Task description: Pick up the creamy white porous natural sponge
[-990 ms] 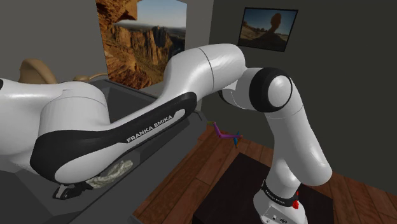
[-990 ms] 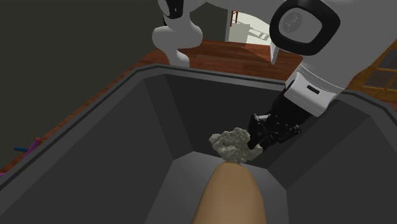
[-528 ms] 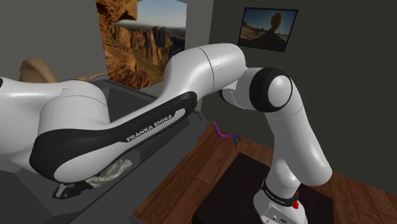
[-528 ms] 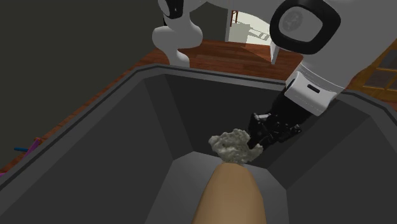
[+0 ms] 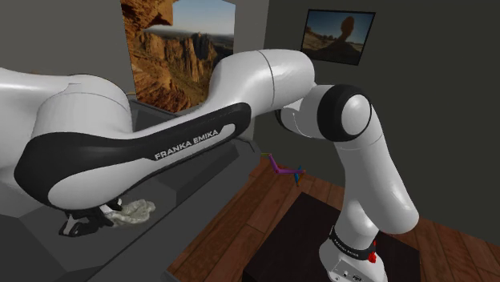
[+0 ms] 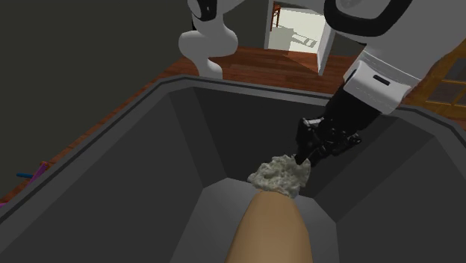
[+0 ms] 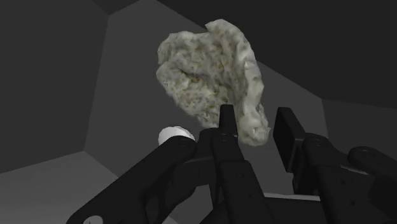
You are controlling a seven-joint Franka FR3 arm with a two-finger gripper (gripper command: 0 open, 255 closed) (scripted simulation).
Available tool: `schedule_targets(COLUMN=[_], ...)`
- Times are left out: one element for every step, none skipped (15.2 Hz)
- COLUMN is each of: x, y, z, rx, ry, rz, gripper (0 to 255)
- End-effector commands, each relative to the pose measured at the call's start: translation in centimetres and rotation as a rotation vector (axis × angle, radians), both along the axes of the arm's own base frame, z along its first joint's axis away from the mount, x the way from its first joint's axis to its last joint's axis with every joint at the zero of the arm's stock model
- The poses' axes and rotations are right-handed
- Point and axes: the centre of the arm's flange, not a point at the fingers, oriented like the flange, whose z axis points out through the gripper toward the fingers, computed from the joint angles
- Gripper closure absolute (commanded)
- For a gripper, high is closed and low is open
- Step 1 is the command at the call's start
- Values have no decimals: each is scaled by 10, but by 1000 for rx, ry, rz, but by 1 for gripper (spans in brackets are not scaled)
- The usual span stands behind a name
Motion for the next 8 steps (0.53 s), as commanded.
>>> schedule_targets(x=[-1,-1,-1,-1,-1,-1,-1,-1], y=[0,0,0,0,0,0,0,0], z=[12,18,23,28,33,39,40,40], rx=[0,0,0,0,0,0,0,0], ry=[0,0,0,0,0,0,0,0], rz=[0,0,0,0,0,0,0,0], gripper=[255,255,255,255,255,255,255,255])
